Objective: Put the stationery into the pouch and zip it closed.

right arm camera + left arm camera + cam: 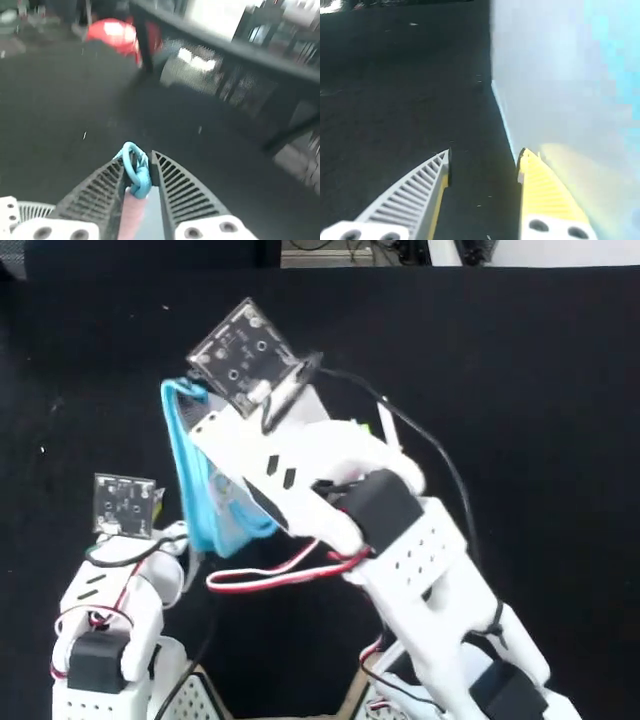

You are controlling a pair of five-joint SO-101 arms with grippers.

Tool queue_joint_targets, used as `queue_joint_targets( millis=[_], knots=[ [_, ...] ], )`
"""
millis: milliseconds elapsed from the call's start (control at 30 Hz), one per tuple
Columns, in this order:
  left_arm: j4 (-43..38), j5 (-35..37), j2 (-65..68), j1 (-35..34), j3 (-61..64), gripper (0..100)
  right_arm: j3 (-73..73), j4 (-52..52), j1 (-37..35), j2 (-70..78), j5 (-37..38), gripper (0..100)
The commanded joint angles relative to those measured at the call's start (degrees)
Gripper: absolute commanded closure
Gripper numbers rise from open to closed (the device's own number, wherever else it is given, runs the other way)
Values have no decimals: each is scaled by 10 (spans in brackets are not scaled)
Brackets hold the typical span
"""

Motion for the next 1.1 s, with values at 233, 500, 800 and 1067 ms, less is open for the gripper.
queue_joint_targets(
  millis=[233,500,800,1067],
  knots=[
    [1,-2,-3,1,-10,765,-34,137,-56,-6,57,988],
    [5,19,-3,-102,-39,765,-33,222,-33,-29,73,988],
    [8,-33,-1,-180,-161,764,-24,222,-35,-58,73,987],
    [9,-70,-1,-185,-217,764,38,219,-84,-58,139,987]
  ],
)
